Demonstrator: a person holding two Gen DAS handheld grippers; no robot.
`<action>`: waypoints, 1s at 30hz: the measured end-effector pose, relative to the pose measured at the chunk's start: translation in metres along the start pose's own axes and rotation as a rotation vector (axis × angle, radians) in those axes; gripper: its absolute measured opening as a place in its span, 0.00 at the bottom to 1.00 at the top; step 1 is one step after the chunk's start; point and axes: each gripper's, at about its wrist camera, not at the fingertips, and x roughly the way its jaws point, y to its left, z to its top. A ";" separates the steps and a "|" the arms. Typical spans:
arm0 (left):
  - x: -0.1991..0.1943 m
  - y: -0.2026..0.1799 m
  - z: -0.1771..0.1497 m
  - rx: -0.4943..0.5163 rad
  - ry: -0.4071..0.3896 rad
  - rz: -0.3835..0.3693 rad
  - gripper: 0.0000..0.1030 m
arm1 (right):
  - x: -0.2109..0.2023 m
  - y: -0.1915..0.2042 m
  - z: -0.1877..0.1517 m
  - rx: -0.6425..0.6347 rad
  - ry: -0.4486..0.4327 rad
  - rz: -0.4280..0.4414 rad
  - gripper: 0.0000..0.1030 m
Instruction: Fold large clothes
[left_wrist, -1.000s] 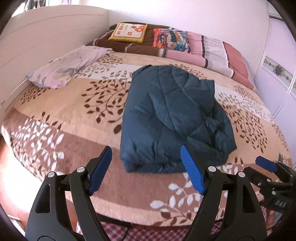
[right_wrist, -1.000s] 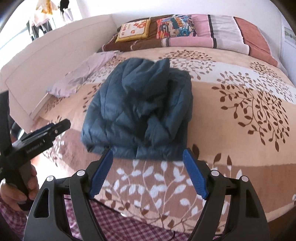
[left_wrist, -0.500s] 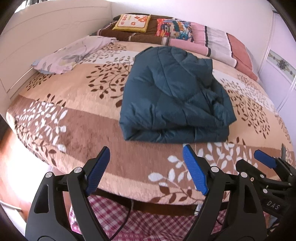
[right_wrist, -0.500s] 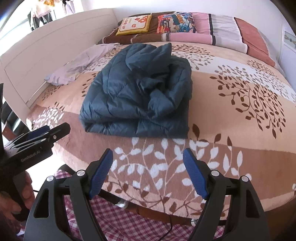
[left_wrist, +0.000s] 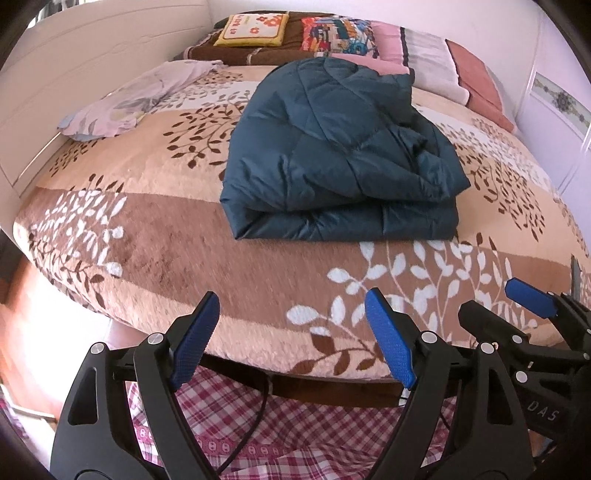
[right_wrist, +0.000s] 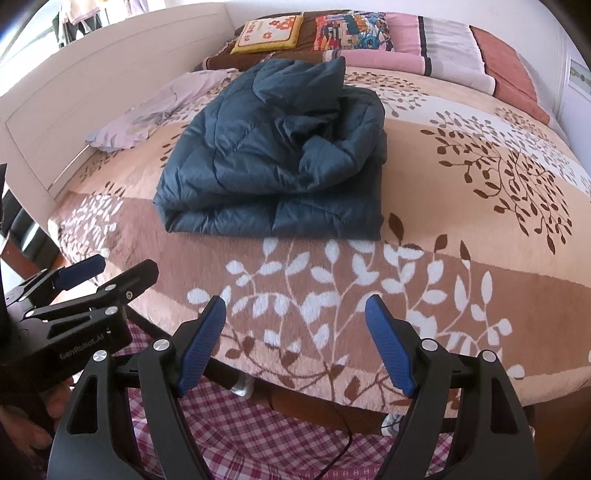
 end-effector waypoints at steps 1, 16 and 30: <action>0.000 0.000 -0.001 0.000 0.002 0.001 0.78 | 0.000 0.000 -0.001 0.005 0.003 -0.003 0.74; 0.000 -0.003 -0.004 0.013 0.010 -0.002 0.78 | 0.003 -0.003 -0.006 0.024 0.039 -0.022 0.74; 0.000 -0.003 -0.005 0.011 0.011 -0.002 0.78 | 0.002 -0.002 -0.007 0.025 0.036 -0.024 0.74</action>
